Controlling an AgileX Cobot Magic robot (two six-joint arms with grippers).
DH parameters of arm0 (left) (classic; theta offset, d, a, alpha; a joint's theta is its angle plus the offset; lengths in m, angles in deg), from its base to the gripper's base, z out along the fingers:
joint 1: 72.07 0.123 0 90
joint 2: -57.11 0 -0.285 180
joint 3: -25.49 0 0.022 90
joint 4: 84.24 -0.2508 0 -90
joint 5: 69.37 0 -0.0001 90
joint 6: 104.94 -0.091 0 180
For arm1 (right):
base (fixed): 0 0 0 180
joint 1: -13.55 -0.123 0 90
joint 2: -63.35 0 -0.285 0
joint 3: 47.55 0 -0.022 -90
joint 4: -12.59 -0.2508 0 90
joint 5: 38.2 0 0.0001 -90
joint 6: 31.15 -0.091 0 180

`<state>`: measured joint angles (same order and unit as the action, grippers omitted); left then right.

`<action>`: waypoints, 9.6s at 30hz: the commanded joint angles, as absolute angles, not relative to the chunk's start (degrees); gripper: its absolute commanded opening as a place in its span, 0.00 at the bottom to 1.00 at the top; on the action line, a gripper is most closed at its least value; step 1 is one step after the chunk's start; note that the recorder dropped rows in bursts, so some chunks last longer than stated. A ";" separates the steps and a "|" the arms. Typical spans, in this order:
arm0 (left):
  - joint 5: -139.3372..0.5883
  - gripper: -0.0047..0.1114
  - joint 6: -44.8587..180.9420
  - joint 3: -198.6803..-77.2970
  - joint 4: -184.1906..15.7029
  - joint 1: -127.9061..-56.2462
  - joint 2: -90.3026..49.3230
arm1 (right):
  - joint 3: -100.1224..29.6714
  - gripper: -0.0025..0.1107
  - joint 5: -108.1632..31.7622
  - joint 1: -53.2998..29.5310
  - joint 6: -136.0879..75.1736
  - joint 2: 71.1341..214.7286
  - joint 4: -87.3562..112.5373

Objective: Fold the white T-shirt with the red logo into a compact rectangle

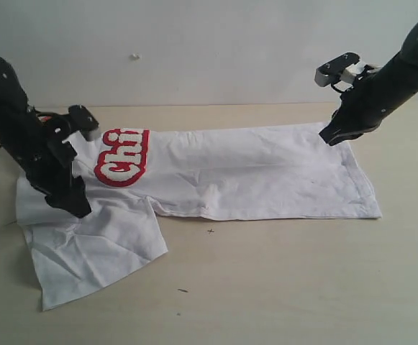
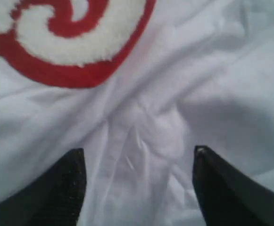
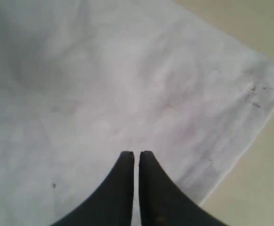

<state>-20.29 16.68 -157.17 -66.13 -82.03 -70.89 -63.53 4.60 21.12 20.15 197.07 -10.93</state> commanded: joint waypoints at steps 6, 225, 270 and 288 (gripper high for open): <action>-21.60 0.12 26.23 -154.37 -76.67 -84.02 -73.77 | -63.23 0.07 5.41 15.99 21.75 199.01 -6.22; -34.34 0.04 41.97 -144.06 -69.29 -72.65 -61.64 | -50.76 0.02 0.87 15.59 -16.03 190.21 5.18; -26.03 0.04 62.53 -123.71 -88.32 -120.92 -41.78 | -39.08 0.02 8.24 12.18 -10.34 164.47 -3.93; -33.13 0.49 92.85 -113.76 -107.94 -136.01 -41.36 | -35.77 0.02 7.26 12.18 -9.81 161.32 -6.88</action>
<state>-32.46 87.83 -114.00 -103.49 -135.66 -41.76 -35.90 8.10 12.29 -10.32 161.81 -6.32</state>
